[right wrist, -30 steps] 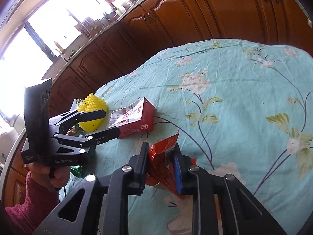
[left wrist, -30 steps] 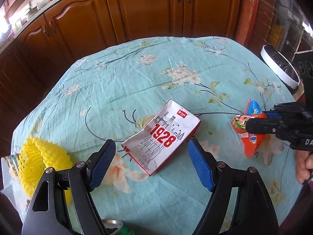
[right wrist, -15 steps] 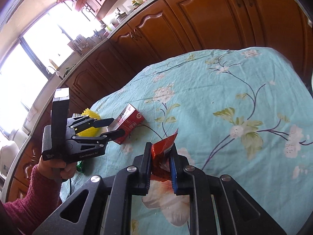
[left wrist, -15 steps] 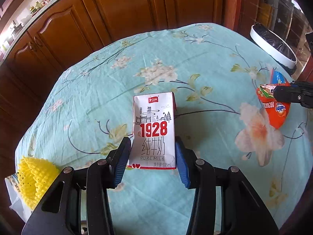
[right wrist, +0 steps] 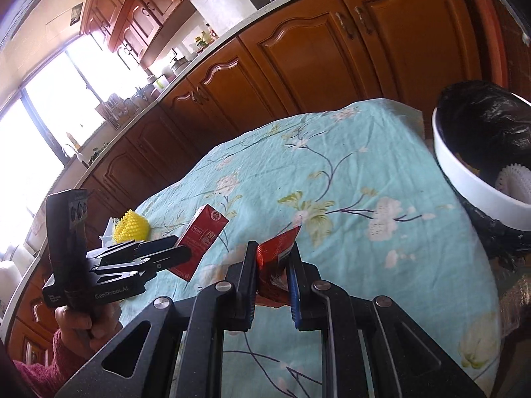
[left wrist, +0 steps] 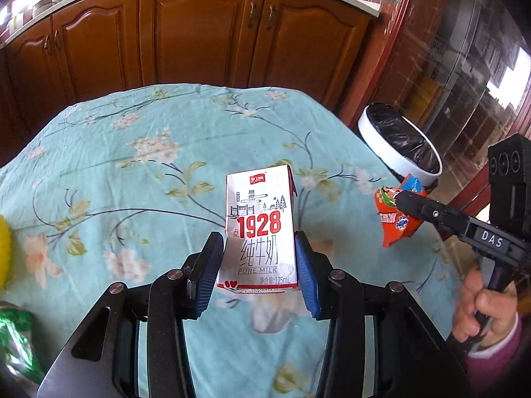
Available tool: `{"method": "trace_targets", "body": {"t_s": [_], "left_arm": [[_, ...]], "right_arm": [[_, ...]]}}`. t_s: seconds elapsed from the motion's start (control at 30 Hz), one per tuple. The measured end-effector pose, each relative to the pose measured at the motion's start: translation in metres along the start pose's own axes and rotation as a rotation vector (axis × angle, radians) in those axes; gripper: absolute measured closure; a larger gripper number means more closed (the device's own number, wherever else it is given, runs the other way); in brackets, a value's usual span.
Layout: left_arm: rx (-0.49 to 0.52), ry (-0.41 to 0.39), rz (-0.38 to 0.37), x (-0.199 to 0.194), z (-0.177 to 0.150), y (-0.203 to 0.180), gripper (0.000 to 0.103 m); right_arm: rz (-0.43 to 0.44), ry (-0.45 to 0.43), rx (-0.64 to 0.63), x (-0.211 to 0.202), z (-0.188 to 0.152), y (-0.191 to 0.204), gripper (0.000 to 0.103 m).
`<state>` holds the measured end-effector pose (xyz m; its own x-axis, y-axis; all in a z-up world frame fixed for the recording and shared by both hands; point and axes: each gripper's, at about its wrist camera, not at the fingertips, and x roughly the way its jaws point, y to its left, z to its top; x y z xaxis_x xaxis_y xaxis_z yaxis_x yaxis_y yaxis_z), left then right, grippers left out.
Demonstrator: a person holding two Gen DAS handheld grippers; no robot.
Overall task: Collect trash
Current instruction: 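Carry the milk carton and snack bag up over the bin opening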
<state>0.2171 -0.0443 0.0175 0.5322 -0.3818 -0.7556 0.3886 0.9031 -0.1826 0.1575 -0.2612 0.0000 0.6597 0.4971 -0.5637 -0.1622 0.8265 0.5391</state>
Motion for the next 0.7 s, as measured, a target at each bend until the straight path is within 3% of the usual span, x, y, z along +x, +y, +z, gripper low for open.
{"method": "trace_targets", "body": {"t_s": [0.2, 0.5, 0.53, 0.57, 0.7], "left_arm": [[-0.021, -0.024, -0.06, 0.004, 0.0, -0.039, 0.062], [0.036, -0.015, -0.073, 0.018, 0.003, -0.078, 0.064], [0.042, -0.013, -0.075, 0.02, 0.004, -0.082, 0.067], [0.052, -0.005, -0.08, 0.021, 0.004, -0.084, 0.102], [0.074, 0.02, -0.093, 0.026, 0.007, -0.093, 0.102]], "right_arm": [[-0.041, -0.059, 0.043, -0.032, -0.005, -0.024, 0.087], [-0.077, -0.129, 0.089, -0.07, -0.005, -0.05, 0.087], [-0.079, -0.134, 0.091, -0.074, -0.005, -0.053, 0.087], [-0.081, -0.14, 0.092, -0.076, -0.005, -0.054, 0.087], [-0.083, -0.156, 0.1, -0.084, -0.006, -0.06, 0.087]]}}
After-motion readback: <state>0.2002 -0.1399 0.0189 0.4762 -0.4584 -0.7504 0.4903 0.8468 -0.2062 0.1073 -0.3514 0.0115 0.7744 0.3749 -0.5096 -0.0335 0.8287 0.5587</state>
